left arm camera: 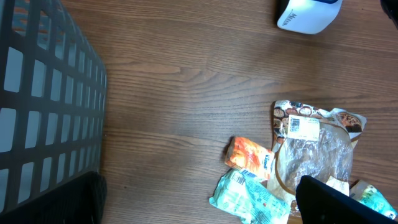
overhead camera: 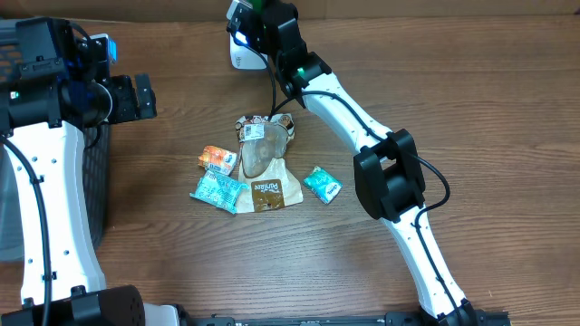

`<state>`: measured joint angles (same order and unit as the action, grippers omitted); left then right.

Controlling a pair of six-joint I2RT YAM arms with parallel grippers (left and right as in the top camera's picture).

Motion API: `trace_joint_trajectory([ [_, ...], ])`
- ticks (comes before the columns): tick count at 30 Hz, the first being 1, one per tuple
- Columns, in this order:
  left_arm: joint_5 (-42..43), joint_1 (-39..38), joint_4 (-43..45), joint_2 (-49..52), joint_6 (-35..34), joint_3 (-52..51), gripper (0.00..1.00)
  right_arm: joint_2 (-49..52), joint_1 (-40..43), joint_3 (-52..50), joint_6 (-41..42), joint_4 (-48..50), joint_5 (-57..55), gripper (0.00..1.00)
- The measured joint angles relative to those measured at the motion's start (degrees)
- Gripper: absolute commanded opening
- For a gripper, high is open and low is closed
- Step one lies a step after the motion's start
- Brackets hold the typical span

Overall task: Scan the item barcode
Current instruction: 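Hold the jar's label in front of the scanner with the right gripper, then carry the jar right and set it down, opening the right gripper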

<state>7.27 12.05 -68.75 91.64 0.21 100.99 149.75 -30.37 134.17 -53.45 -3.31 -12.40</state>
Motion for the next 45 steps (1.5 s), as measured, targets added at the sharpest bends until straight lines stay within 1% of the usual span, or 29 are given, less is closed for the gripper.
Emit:
trace_joint_trajectory([
  [9,0.00,0.00,0.00,0.00,0.00,0.00,1.00,0.00,-0.11,0.00,0.02,0.72,0.26,0.20],
  [12,0.00,0.00,0.00,0.00,0.00,0.00,0.99,-0.02,-0.11,0.00,3.37,0.57,0.39,0.20],
  [14,0.00,0.00,0.00,0.00,0.00,0.00,1.00,-0.48,-0.09,0.00,7.37,-1.33,0.44,0.20],
  [17,0.00,0.00,-0.02,0.00,0.00,0.00,0.99,-2.84,0.02,0.00,15.02,-8.02,0.57,0.20],
  [20,-0.02,0.00,0.00,0.00,0.00,0.00,0.99,-8.00,0.33,-0.04,24.48,-18.14,0.81,0.20],
  [22,0.00,0.00,0.02,0.00,0.00,0.00,0.99,-13.75,0.87,-0.04,32.02,-26.75,0.98,0.17],
  [24,-0.02,0.00,0.00,0.00,0.00,0.00,1.00,-20.24,1.79,-0.02,39.04,-35.17,1.27,0.17],
  [30,-0.02,0.00,0.00,0.00,0.00,0.00,0.99,-36.76,6.36,1.36,54.21,-57.90,1.11,0.18],
  [31,0.00,0.00,-0.02,0.00,0.00,0.00,1.00,-38.73,7.48,1.79,56.50,-62.10,1.03,0.22],
  [33,0.00,0.00,-0.02,0.00,0.00,0.00,1.00,-40.85,9.55,2.32,59.71,-68.91,1.01,0.21],
  [36,0.00,0.00,-0.02,0.00,0.00,0.00,1.00,-40.76,12.74,2.25,62.71,-78.71,1.86,0.21],
  [38,0.00,0.00,-0.02,0.00,0.00,0.00,0.99,-39.54,14.53,1.51,63.87,-82.34,2.21,0.21],
  [41,0.00,0.00,-0.02,0.00,0.00,0.00,1.00,-37.75,17.44,-1.46,65.22,-84.35,3.02,0.21],
  [45,0.00,0.00,-0.02,0.00,0.00,0.00,0.99,-37.29,21.33,-8.41,66.01,-83.21,4.33,0.21],
])
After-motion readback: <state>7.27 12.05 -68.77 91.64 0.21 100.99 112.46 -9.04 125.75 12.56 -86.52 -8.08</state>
